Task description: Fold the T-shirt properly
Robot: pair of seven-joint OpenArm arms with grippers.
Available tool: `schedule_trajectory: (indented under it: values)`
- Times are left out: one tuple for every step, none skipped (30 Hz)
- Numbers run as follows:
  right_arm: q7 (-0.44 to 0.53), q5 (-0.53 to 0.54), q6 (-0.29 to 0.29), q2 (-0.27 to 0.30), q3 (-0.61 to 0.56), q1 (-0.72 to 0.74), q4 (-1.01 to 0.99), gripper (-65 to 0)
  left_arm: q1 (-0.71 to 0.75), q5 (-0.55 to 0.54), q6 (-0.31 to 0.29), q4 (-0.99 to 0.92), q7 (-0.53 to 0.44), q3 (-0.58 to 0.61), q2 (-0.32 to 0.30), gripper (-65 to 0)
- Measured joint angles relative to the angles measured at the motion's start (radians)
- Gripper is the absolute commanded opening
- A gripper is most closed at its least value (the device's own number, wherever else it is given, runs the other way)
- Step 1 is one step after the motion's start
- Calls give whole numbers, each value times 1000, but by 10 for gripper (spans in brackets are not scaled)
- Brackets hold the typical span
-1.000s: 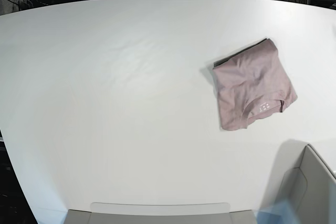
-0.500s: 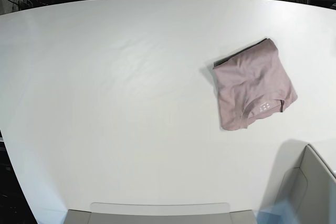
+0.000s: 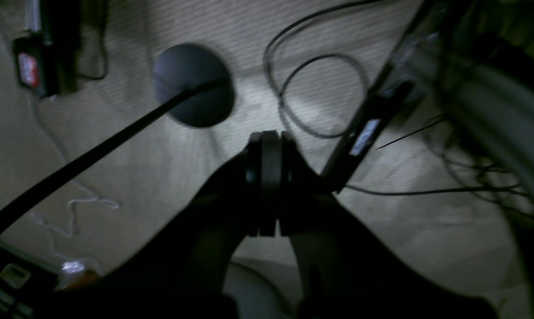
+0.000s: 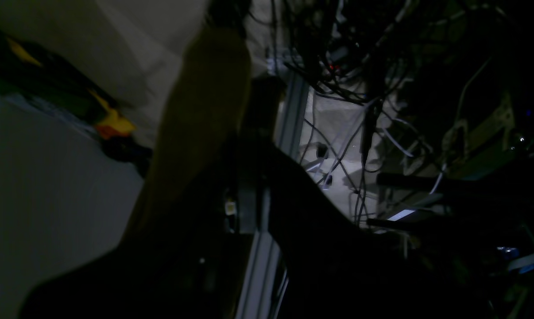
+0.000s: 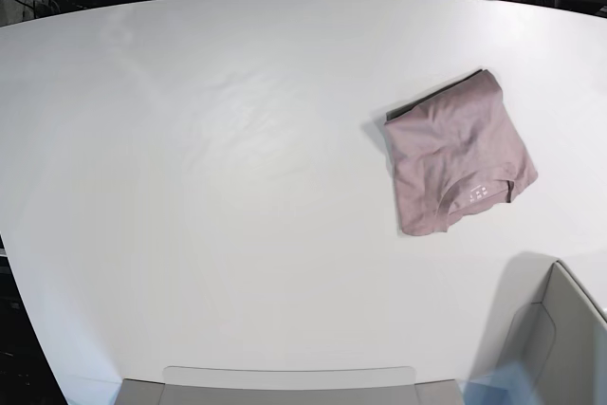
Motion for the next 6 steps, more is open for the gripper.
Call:
schedule_trajectory:
  values:
    - [15, -3, 0, -24, -12, 2, -35, -650, -8, 0, 0, 0, -5, 0, 6, -650]
    - [43, 2, 2, -57, -24, 2, -79, -650, -18, 0, -1, 0, -5, 0, 15, -650]
    - [53, 2, 2, -86, -30, 2, -108, -650, -27, 0, 0, 0, -5, 0, 26, -650]
    - [82, 7, 3, -116, -31, 2, -145, -650, -31, 0, -4, 0, -4, 0, 32, -650]
    - [95, 8, 3, -132, -31, 2, -167, -650, -33, 0, -6, 0, -4, 0, 37, -650]
    - [101, 8, 3, -144, -31, 2, -189, -650, -37, -1, -8, 0, -5, 0, 40, -650]
